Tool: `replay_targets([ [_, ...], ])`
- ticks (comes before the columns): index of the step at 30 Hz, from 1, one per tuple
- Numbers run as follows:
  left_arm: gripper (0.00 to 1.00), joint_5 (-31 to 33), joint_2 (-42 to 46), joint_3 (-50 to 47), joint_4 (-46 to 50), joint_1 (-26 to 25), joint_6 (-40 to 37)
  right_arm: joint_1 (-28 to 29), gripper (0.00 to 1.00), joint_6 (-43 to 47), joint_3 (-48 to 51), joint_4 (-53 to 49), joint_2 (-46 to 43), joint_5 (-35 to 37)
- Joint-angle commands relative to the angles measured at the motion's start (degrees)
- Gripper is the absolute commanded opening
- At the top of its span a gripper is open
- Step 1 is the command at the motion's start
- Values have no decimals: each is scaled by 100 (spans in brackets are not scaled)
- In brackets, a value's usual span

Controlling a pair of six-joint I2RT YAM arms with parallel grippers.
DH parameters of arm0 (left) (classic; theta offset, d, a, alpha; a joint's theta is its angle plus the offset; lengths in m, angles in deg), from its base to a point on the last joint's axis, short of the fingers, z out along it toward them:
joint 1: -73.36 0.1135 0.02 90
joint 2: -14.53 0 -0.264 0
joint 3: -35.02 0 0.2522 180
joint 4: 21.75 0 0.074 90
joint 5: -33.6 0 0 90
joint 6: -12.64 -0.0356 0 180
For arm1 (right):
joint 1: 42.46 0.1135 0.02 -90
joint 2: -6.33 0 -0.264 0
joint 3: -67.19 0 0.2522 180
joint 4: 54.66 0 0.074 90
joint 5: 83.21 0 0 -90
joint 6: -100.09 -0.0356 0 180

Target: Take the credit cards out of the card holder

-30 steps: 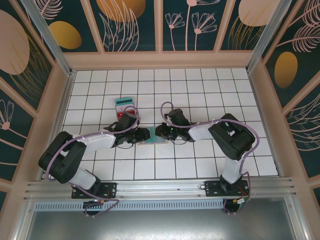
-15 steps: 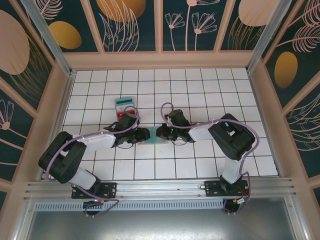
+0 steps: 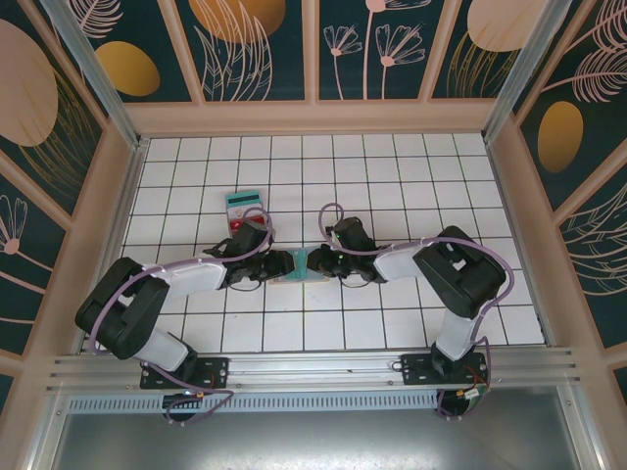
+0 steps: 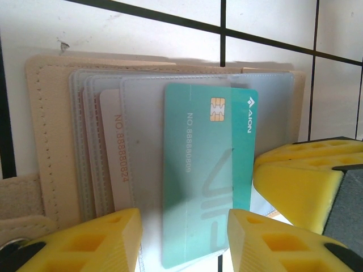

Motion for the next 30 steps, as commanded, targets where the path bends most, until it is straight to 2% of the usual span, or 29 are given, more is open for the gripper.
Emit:
replay_targets([
  [1,46,99,3,-137,202,3,-5,6,22,-15,-71,219,25,-65],
  [7,46,100,38,-158,202,4,3,20,21,-38,-153,246,141,-107],
  [16,46,95,39,-176,193,5,12,28,14,-49,-282,317,369,-226],
  [20,46,108,47,-189,201,4,19,32,0,-22,-261,265,363,-199],
  [30,46,113,8,-158,220,6,2,-95,0,57,56,123,42,-95],
])
